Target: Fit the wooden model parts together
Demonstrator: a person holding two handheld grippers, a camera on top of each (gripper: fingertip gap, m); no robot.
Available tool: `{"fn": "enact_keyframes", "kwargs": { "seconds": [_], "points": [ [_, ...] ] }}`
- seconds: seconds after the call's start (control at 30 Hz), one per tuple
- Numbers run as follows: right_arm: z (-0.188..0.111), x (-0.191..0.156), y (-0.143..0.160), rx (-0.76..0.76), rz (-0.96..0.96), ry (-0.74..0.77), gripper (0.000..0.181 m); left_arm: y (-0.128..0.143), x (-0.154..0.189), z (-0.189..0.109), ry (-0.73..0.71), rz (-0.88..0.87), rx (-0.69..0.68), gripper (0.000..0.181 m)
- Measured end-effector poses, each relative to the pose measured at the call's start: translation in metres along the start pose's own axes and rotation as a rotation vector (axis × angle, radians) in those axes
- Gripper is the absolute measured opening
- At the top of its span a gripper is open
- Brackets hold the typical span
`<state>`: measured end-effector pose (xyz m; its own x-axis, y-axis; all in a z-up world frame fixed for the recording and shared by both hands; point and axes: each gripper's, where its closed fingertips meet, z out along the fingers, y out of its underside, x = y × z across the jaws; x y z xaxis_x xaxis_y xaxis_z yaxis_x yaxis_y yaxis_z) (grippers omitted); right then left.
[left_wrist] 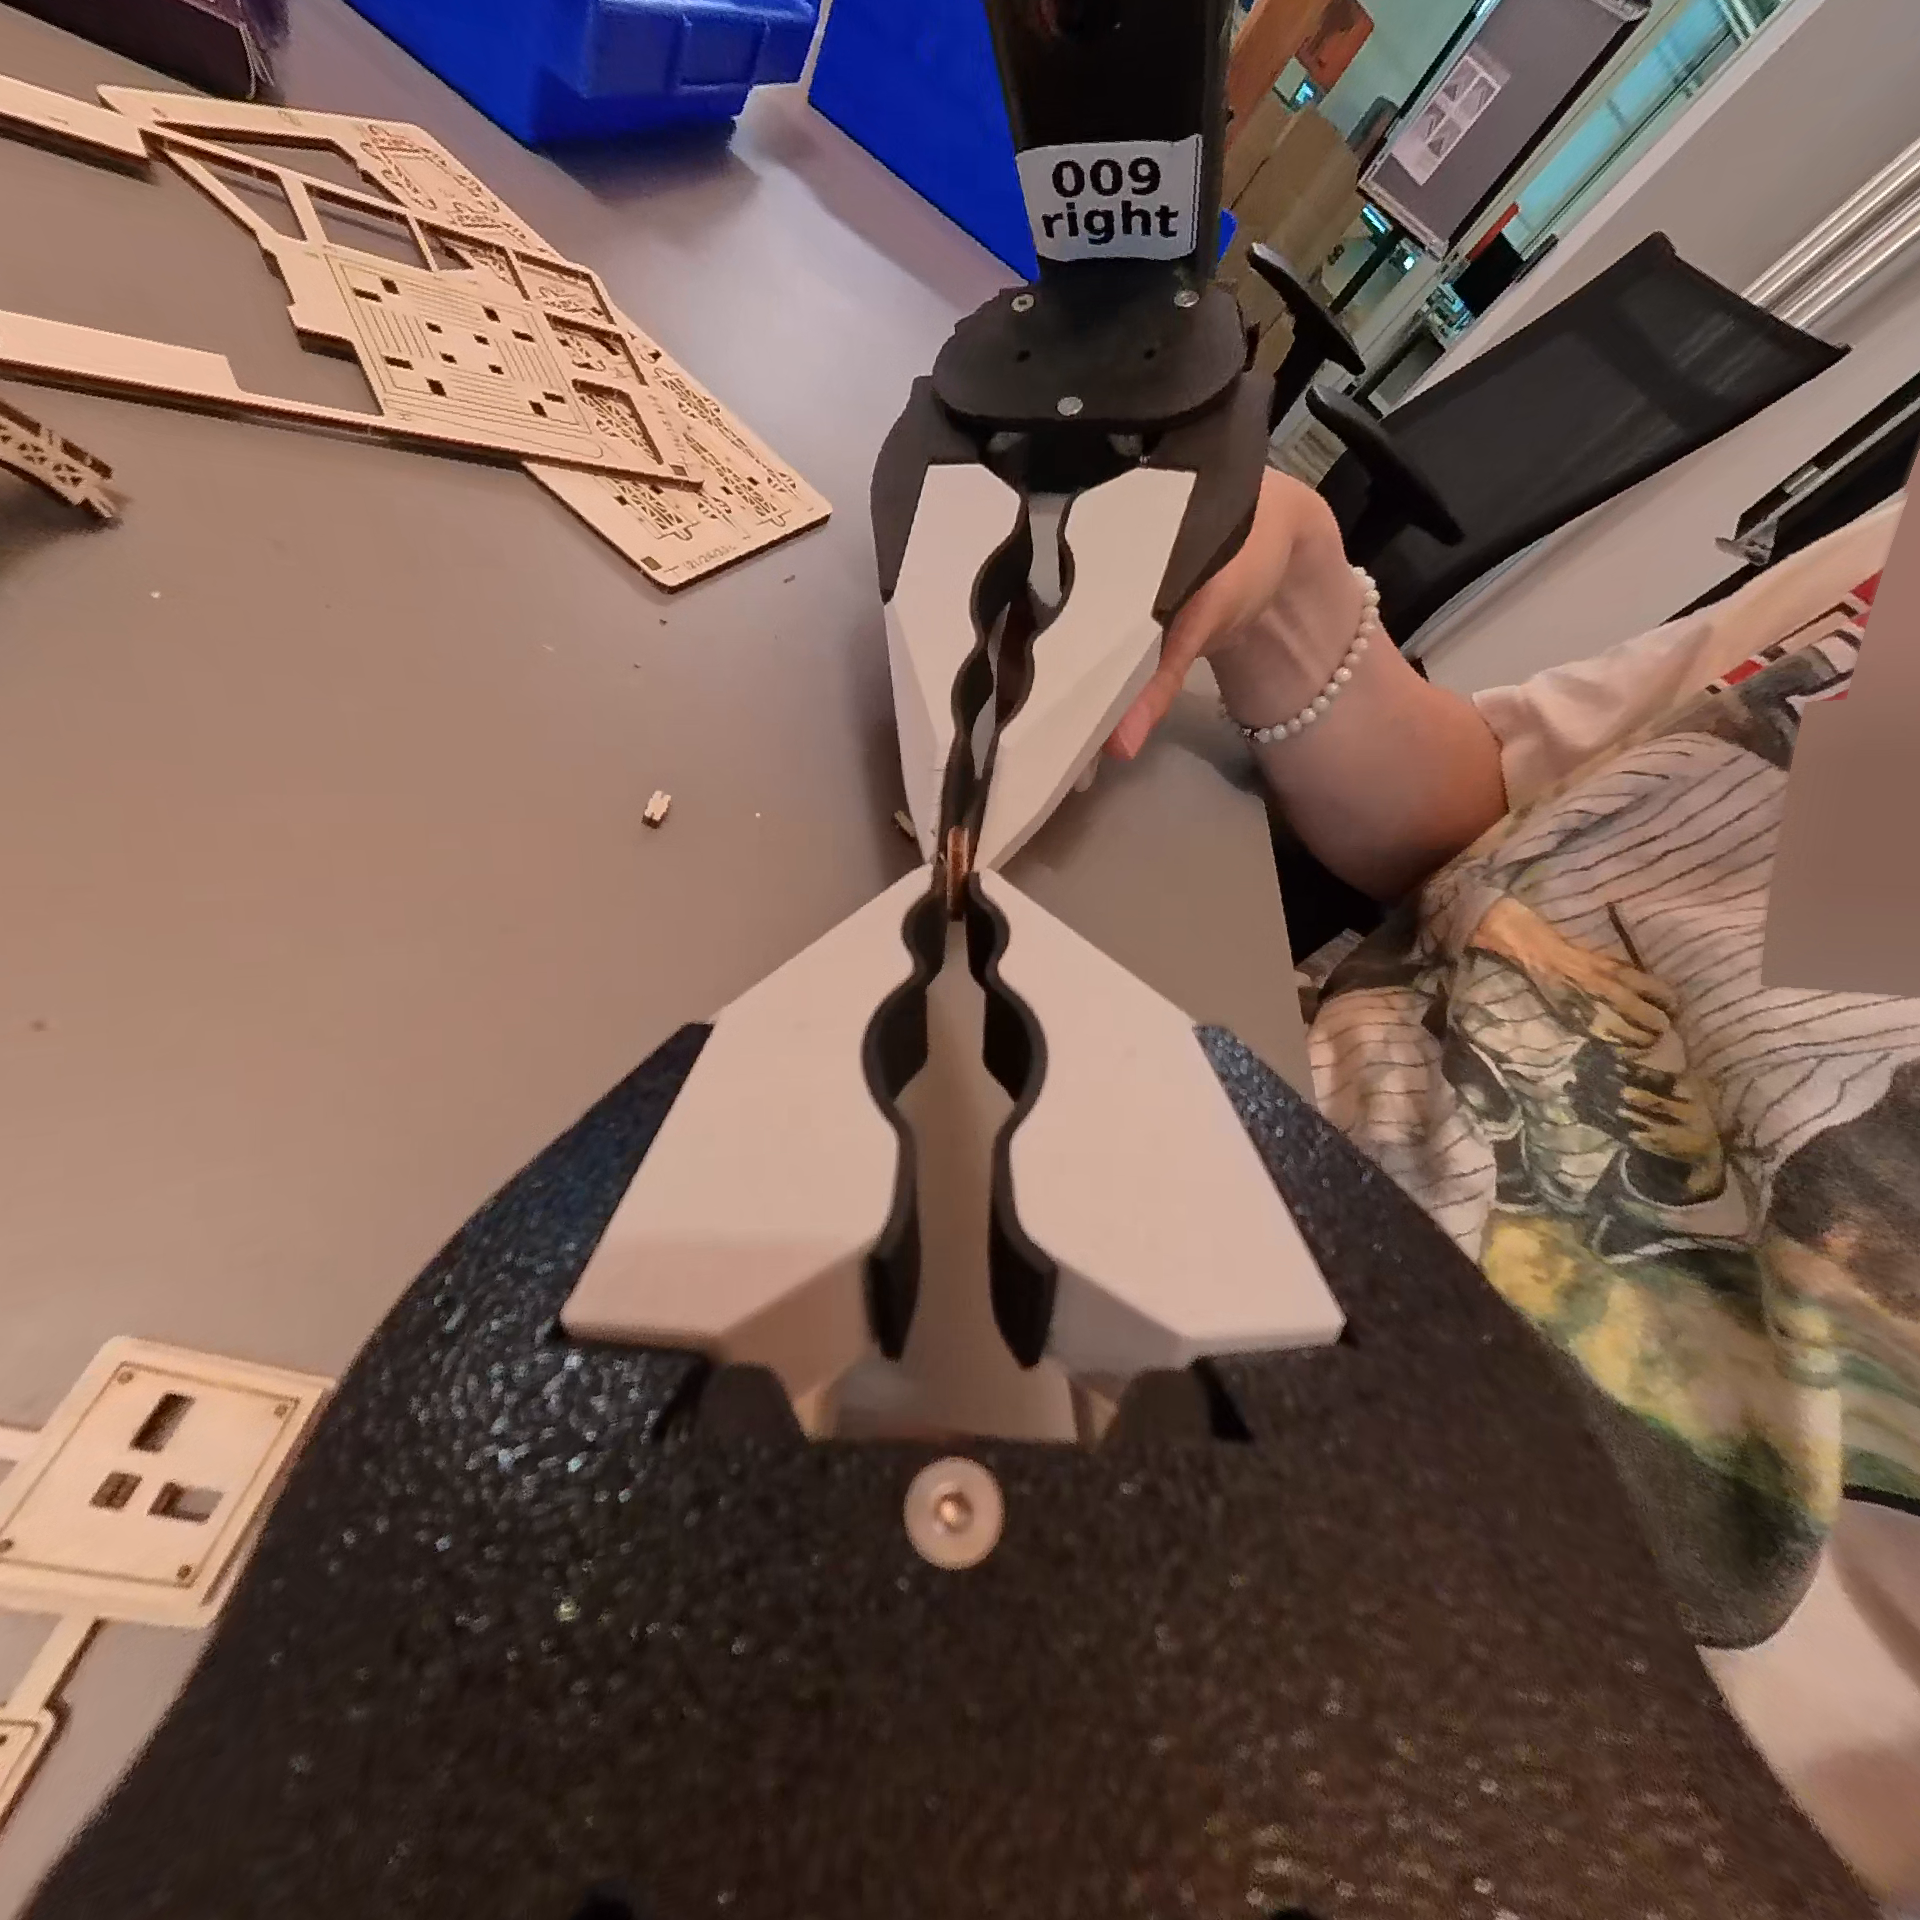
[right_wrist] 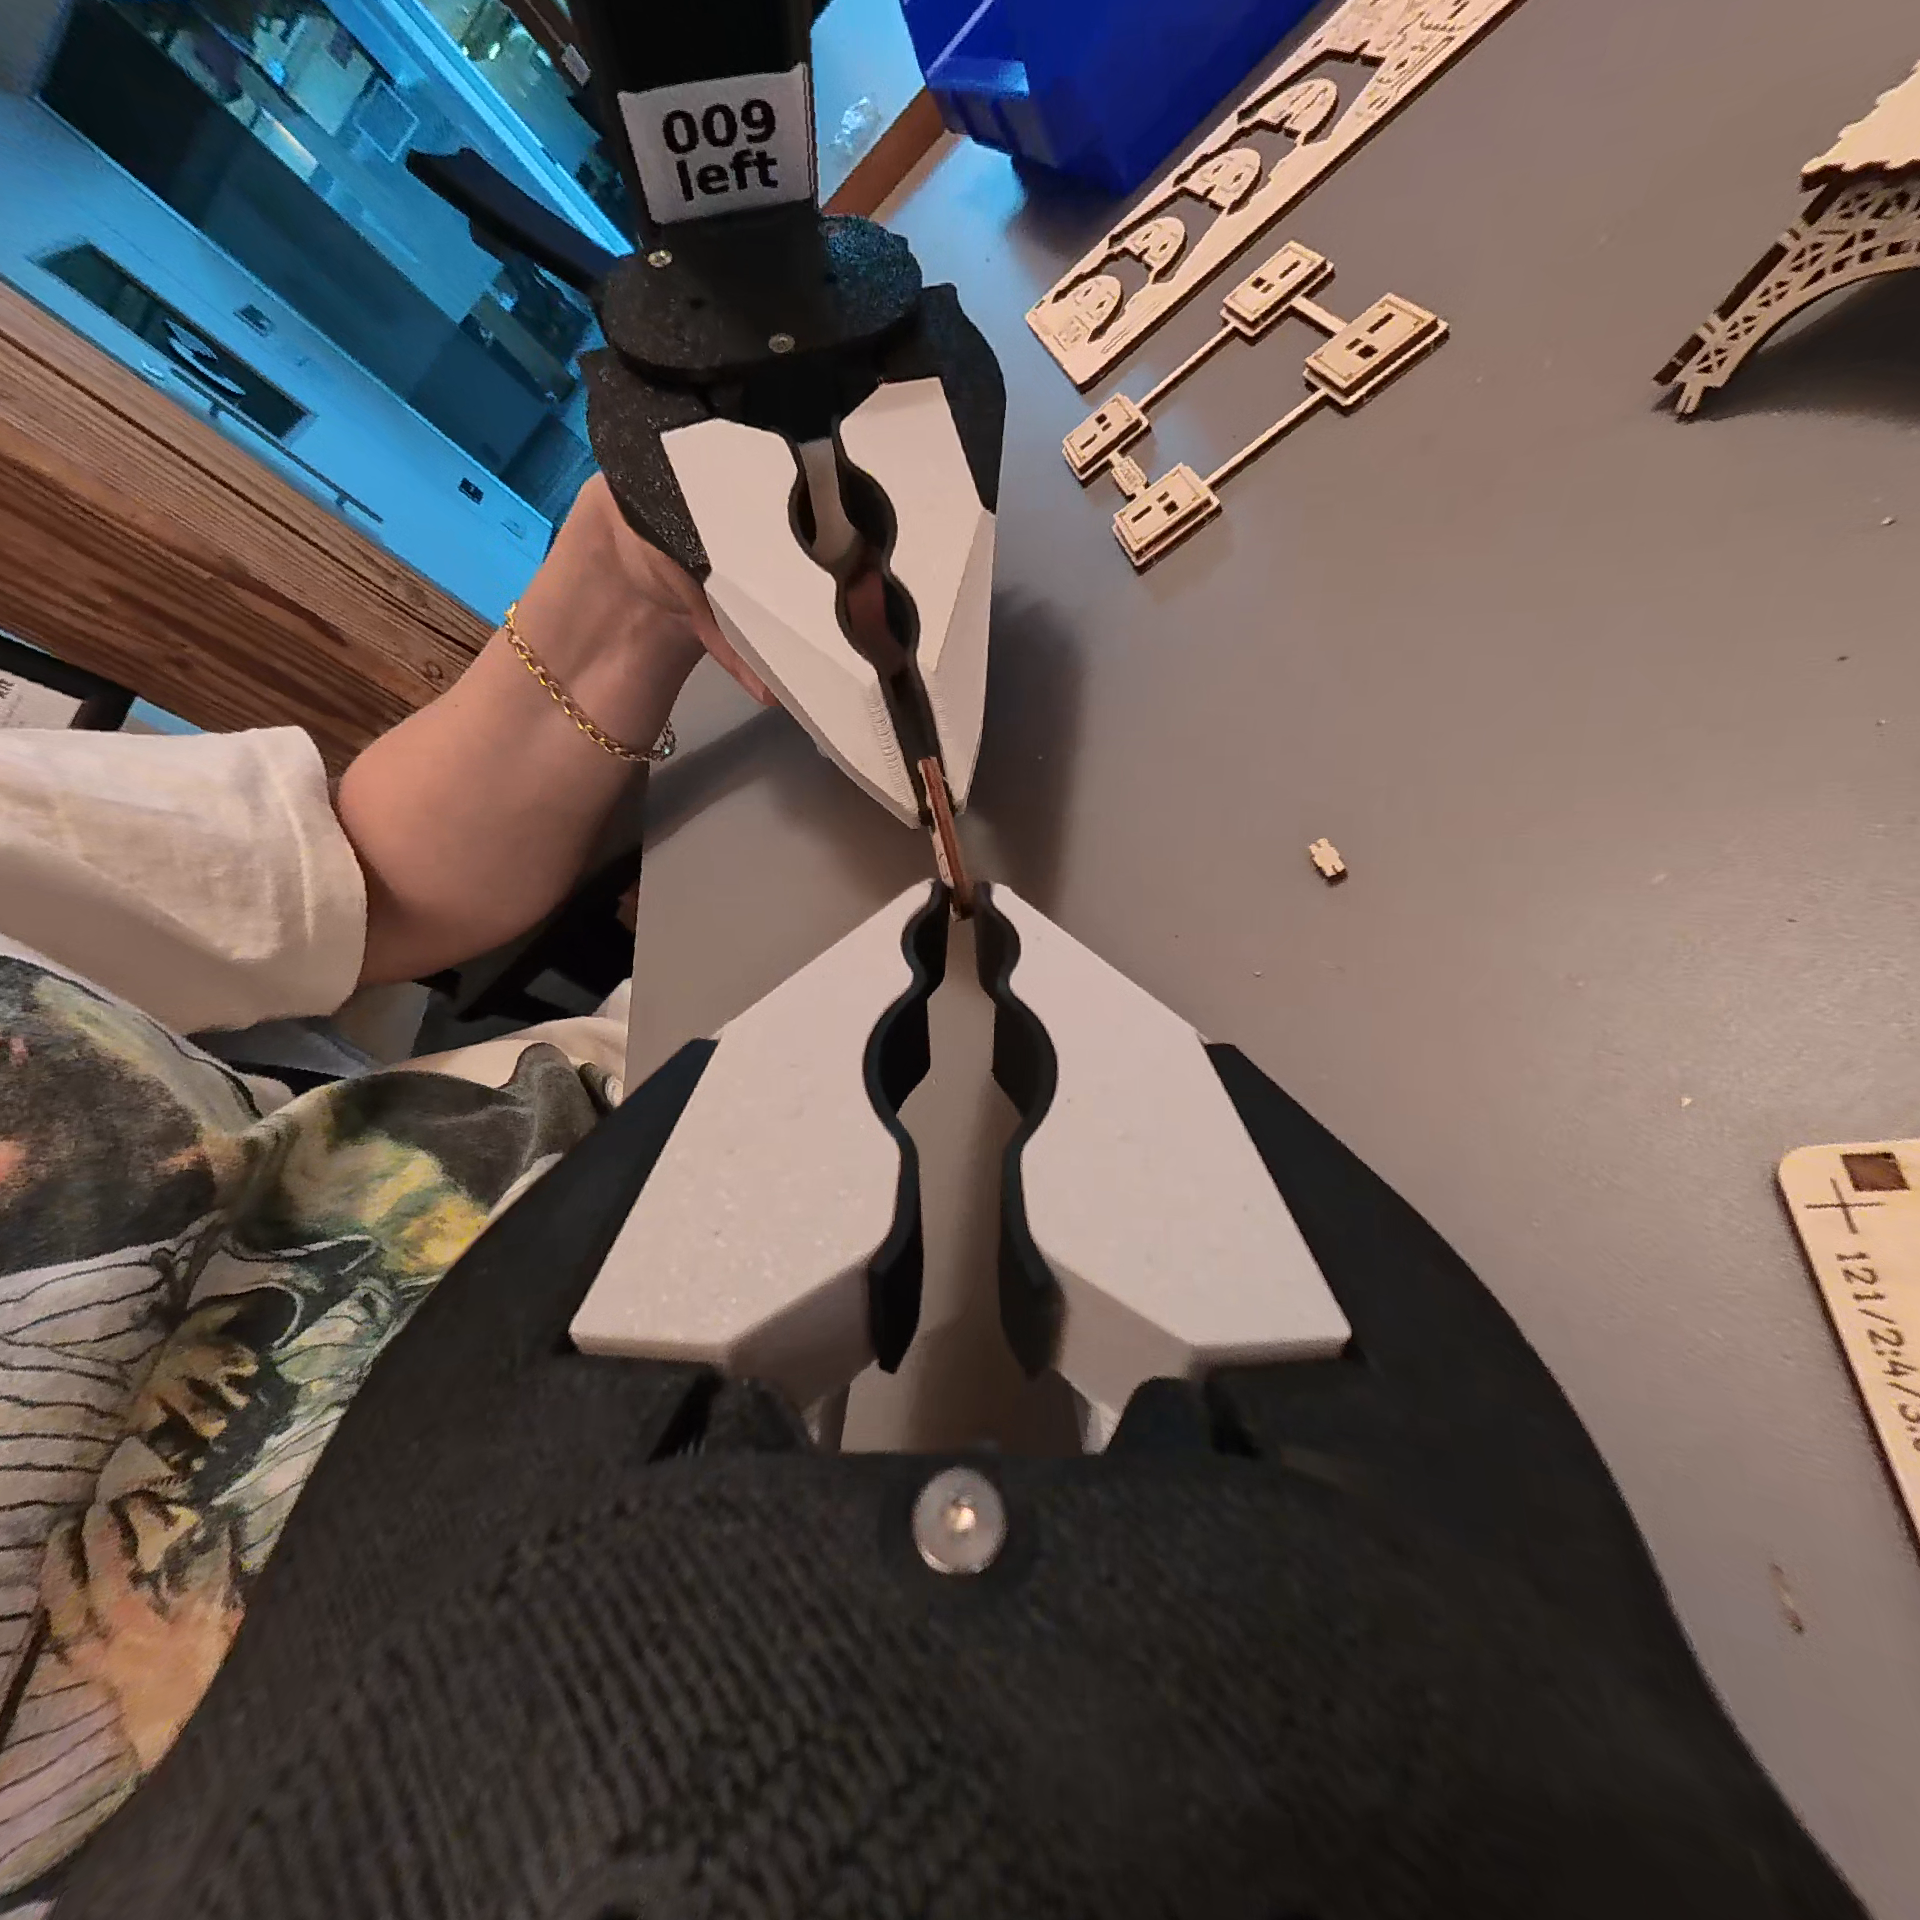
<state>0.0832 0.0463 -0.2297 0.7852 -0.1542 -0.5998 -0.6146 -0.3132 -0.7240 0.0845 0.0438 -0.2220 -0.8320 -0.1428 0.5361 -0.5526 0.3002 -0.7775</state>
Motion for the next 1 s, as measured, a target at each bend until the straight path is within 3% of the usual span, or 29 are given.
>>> {"fn": "enact_keyframes", "kwargs": {
  "seconds": [0.3,0.37,0.4,0.5,0.6,1.0],
  "points": [
    [0.004,-0.003,0.005,-0.041,-0.02,-0.006,0.001,0.005,-0.002,-0.003,-0.009,-0.008,-0.026,0.001],
    [0.008,0.008,0.012,-0.091,-0.017,0.078,0.001,0.012,-0.019,-0.005,-0.139,0.002,-0.077,0.006],
    [0.011,0.014,0.019,-0.135,0.003,0.121,0.002,0.015,-0.029,-0.008,-0.232,0.041,-0.101,0.018],
    [0.014,0.011,0.021,-0.136,0.031,0.101,0.001,0.008,-0.038,-0.018,-0.458,0.215,-0.085,0.05],
    [0.015,0.011,0.022,-0.144,0.03,0.104,0.001,0.007,-0.036,-0.021,-0.578,0.258,-0.071,0.058],
    [0.015,0.011,0.021,-0.132,0.078,0.078,0.001,0.021,-0.04,-0.006,-0.605,0.185,-0.115,0.054]
  ]
}}
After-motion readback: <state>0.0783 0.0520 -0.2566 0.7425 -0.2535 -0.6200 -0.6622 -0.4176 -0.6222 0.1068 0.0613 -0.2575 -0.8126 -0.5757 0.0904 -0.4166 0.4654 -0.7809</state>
